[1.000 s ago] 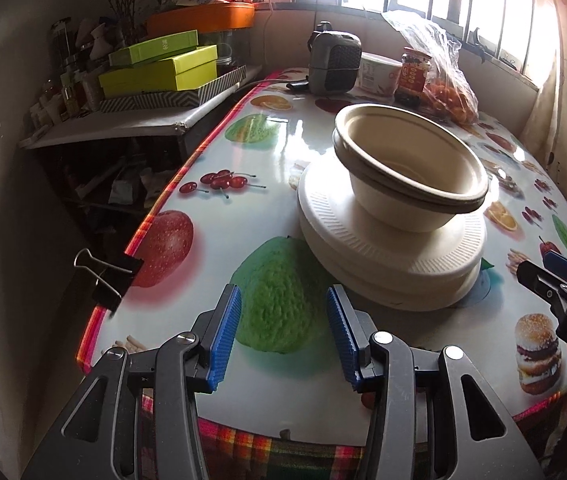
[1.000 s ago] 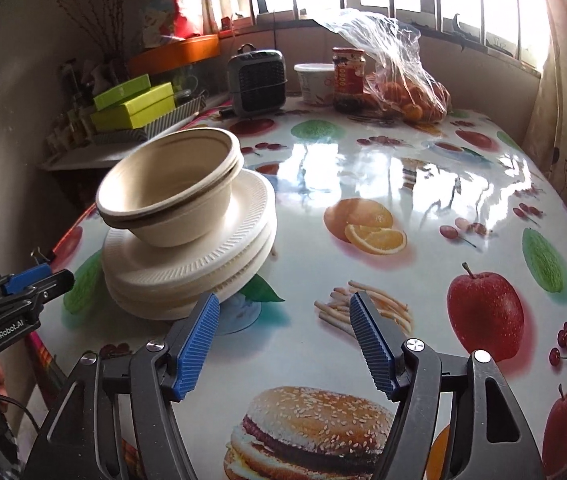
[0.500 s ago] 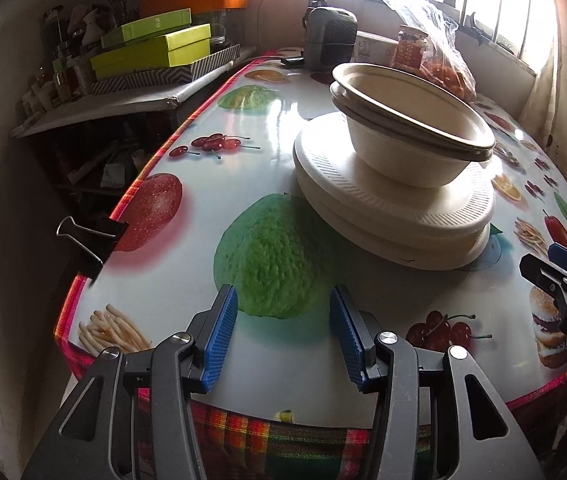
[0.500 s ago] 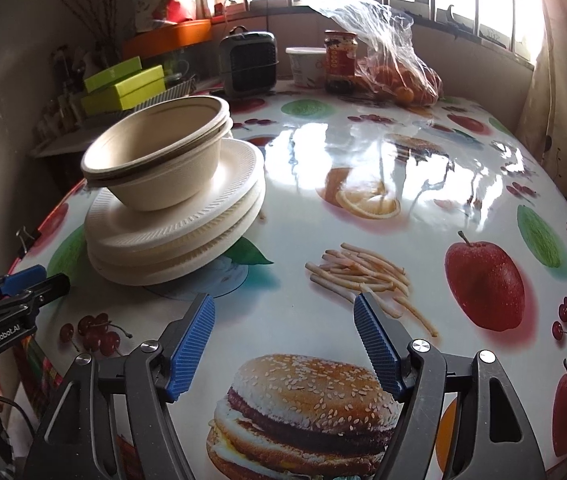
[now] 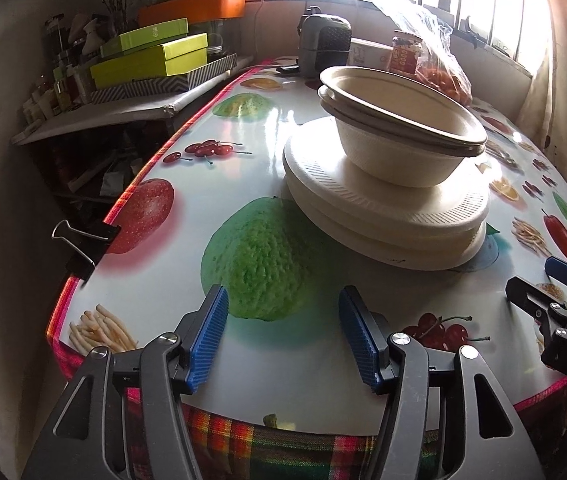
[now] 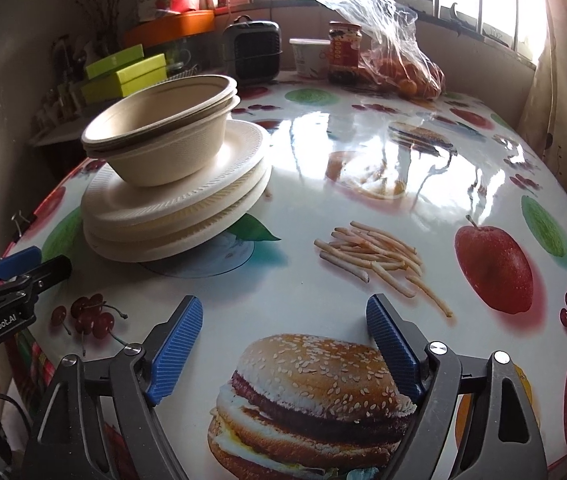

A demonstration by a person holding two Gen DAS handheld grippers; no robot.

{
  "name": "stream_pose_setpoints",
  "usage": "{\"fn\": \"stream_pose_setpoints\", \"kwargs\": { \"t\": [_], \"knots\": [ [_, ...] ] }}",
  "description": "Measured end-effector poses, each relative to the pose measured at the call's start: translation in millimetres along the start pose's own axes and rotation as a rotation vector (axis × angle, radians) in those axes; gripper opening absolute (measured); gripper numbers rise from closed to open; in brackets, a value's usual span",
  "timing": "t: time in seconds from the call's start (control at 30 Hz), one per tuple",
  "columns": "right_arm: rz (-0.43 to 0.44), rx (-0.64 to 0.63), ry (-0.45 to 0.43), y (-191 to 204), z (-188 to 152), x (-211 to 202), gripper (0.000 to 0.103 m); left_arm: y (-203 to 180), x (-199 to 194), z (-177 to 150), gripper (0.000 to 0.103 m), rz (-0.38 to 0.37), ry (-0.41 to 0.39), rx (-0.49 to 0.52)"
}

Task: Organize plates and bowls

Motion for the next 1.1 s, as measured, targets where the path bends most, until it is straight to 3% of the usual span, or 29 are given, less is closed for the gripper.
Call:
{"fn": "stream_pose_setpoints", "kwargs": {
  "t": [0.3, 0.43, 1.1],
  "knots": [
    [-0.029, 0.002, -0.013, 0.9, -3.5, -0.1, 0.090, -0.9, 1.0, -0.2, 0.065, -0.007, -0.010, 0.006],
    [-0.037, 0.009, -0.011, 0.2, -4.9, 0.9, 0.098, -1.4, 1.2, -0.5, 0.066, -0.010, -0.016, 0.006],
    [-0.040, 0.010, -0.014, 0.1, -5.6, 0.5, 0.099, -2.3, 1.4, -0.5, 0.066, -0.010, -0.019, 0.005]
  ]
}}
Point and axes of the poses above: each gripper's, at about its wrist camera, not at the fingertips, and x roughly the way its jaws point, y to its left, z to its top, the point moved 4 cm from there along x, roughly the way its jaws point
